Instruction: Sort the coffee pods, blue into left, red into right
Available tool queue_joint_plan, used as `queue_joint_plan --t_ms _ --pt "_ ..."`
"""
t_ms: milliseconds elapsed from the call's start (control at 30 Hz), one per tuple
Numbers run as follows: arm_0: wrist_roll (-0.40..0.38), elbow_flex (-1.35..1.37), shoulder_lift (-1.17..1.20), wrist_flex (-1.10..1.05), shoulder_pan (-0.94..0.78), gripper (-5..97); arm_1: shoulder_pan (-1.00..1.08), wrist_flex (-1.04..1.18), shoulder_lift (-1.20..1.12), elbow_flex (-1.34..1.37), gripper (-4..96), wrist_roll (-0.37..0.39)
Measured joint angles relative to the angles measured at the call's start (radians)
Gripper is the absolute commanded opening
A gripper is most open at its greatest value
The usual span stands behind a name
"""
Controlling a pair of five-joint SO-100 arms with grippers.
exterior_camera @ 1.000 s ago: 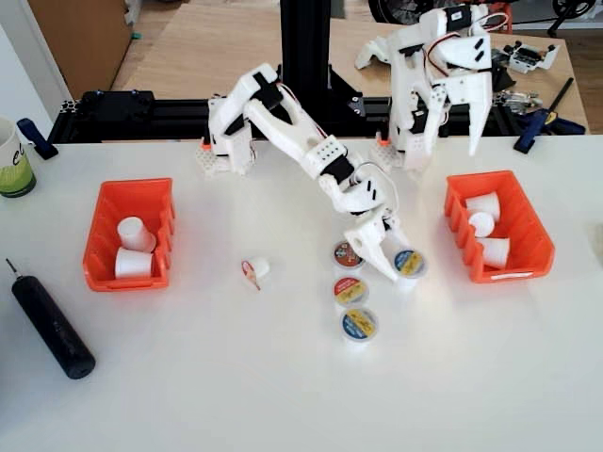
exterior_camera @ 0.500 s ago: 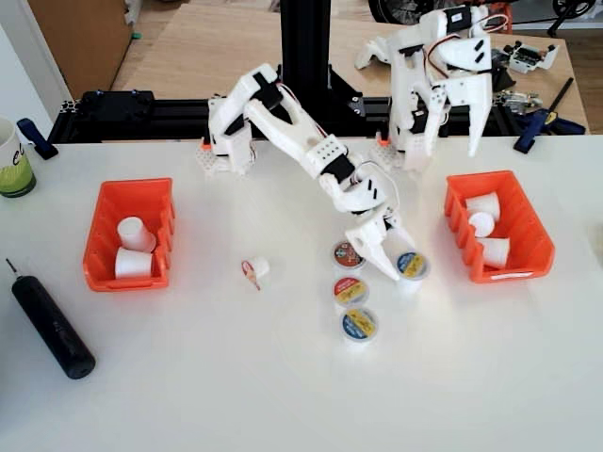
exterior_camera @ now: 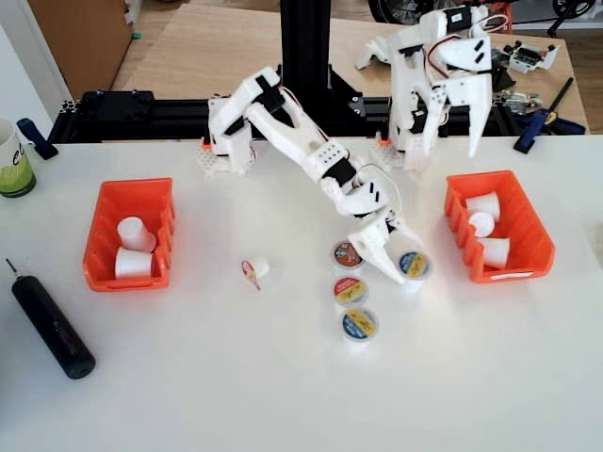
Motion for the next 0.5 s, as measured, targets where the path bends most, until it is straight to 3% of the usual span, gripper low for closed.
queue_joint_plan --t_ms 500 --pt "0.037 -0.092 -0.072 -0.014 0.000 31 -0.006 -0.020 0.000 0.015 28.7 -0.006"
